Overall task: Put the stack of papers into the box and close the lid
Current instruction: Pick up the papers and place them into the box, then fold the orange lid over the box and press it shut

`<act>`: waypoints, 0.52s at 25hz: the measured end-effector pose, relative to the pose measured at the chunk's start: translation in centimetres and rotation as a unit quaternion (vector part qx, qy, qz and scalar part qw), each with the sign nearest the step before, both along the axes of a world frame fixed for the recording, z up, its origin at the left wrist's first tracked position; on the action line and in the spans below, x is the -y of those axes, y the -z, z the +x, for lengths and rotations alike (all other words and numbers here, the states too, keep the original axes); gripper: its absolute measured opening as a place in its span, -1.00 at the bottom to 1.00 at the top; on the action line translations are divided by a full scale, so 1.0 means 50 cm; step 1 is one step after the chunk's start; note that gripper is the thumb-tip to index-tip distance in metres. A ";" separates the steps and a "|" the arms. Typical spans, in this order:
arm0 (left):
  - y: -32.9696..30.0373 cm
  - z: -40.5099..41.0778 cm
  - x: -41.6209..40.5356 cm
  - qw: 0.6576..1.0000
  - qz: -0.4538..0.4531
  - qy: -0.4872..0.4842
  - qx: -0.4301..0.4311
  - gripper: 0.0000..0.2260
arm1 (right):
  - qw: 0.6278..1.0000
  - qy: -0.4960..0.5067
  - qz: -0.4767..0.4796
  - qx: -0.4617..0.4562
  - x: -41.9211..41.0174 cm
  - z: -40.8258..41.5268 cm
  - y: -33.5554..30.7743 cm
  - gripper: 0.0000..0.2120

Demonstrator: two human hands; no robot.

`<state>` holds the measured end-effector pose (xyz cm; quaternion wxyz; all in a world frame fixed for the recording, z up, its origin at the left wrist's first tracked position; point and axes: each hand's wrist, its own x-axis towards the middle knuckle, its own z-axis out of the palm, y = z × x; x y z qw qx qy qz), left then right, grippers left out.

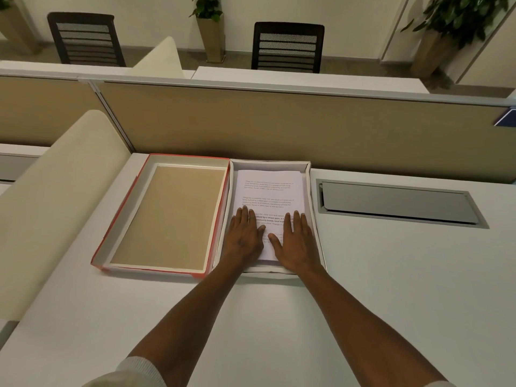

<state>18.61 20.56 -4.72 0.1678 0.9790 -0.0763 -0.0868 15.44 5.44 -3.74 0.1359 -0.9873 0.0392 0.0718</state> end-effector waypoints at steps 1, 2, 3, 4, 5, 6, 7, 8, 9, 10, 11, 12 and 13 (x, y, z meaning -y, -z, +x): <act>0.000 -0.003 -0.002 1.000 0.004 0.008 0.000 -0.39 | 1.000 -0.002 0.000 -0.004 -0.001 -0.002 -0.002 -0.21; 0.000 -0.005 -0.005 1.000 0.004 0.012 0.001 -0.38 | 1.000 -0.002 0.000 -0.004 0.000 -0.003 -0.003 -0.22; -0.003 -0.006 -0.008 1.000 -0.001 0.013 0.004 -0.37 | 1.000 -0.003 0.001 -0.003 0.000 -0.003 -0.005 -0.22; -0.007 -0.006 -0.009 1.000 -0.008 0.013 0.010 -0.35 | 1.000 -0.002 0.004 0.002 -0.002 -0.003 -0.007 -0.21; -0.014 -0.008 -0.012 1.000 -0.021 0.011 0.018 -0.33 | 1.000 -0.001 0.007 0.011 -0.004 -0.004 -0.010 -0.20; -0.021 -0.012 -0.016 0.999 -0.046 0.007 0.026 -0.31 | 1.000 0.002 0.014 0.027 -0.009 -0.005 -0.015 -0.19; -0.029 -0.020 -0.022 0.996 -0.075 0.004 0.039 -0.31 | 0.999 0.006 0.028 0.045 -0.016 -0.009 -0.021 -0.19; -0.036 -0.032 -0.033 0.993 -0.100 0.005 0.058 -0.32 | 0.997 0.008 0.047 0.065 -0.029 -0.015 -0.029 -0.19; -0.043 -0.046 -0.049 0.990 -0.115 0.008 0.079 -0.35 | 0.994 0.007 0.070 0.083 -0.046 -0.023 -0.036 -0.22; -0.049 -0.060 -0.069 0.987 -0.126 0.005 0.096 -0.36 | 0.991 0.002 0.093 0.098 -0.066 -0.035 -0.042 -0.24; -0.054 -0.075 -0.094 0.985 -0.133 -0.007 0.107 -0.37 | 0.987 -0.007 0.112 0.114 -0.090 -0.048 -0.047 -0.27; -0.059 -0.087 -0.120 0.984 -0.137 -0.029 0.110 -0.35 | 0.984 -0.016 0.125 0.126 -0.114 -0.062 -0.049 -0.30; -0.065 -0.100 -0.150 0.983 -0.137 -0.054 0.112 -0.31 | 0.982 -0.027 0.132 0.131 -0.139 -0.076 -0.053 -0.32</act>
